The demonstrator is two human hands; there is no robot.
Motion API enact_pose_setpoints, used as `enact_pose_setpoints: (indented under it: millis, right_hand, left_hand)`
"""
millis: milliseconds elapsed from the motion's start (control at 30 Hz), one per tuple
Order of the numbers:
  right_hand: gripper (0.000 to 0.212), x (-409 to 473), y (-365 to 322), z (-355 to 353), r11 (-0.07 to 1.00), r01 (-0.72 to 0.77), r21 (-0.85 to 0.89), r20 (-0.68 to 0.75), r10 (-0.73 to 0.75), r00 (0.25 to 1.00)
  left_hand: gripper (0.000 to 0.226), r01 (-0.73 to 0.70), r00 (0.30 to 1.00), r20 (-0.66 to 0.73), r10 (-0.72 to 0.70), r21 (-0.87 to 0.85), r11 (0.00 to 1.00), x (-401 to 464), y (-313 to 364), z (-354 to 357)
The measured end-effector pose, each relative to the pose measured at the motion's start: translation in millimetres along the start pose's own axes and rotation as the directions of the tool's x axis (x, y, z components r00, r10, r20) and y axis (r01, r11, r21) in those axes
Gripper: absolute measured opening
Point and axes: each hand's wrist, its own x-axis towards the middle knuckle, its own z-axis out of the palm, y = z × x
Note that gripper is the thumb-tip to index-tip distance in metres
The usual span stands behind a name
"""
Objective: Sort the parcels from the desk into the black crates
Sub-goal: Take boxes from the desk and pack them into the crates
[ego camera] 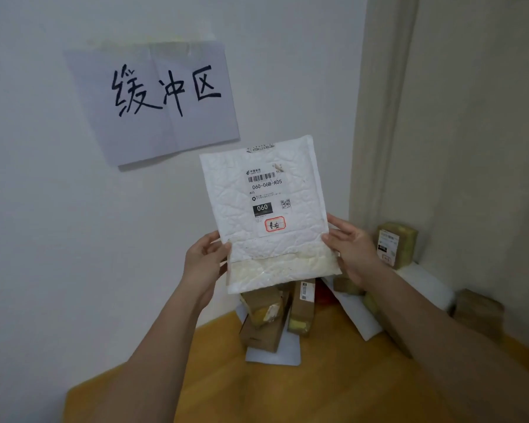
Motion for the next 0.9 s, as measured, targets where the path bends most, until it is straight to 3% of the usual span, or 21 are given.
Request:
enact_pose_setpoints:
  millis: [100,367,700,900]
  right_hand:
    - [0.048,-6,25,8,0.999,-0.045,-0.029,0.002,0.045,0.999]
    - [0.052,-4,82,59,0.978,-0.163,-0.127,0.182,0.185,0.966]
    - [0.046,-33,163,133,0.91,-0.256,-0.325,0.417,0.381,0.825]
    - [0.043,-86,198,190,0.873,-0.173,-0.456,0.531,0.423,0.734]
  left_hand:
    - [0.026,0.023,0.998,-0.051,-0.023,0.006,1.0,-8,-15,-21]
    - [0.019,0.115,0.966,-0.239,-0.102,0.043,0.992,-47,-42,-84]
    - [0.013,0.299,0.789,-0.573,-0.222,0.041,0.953,-126,-89,-168]
    - [0.023,0.333,0.677,-0.671,-0.303,-0.089,0.939,-206,-90,-223]
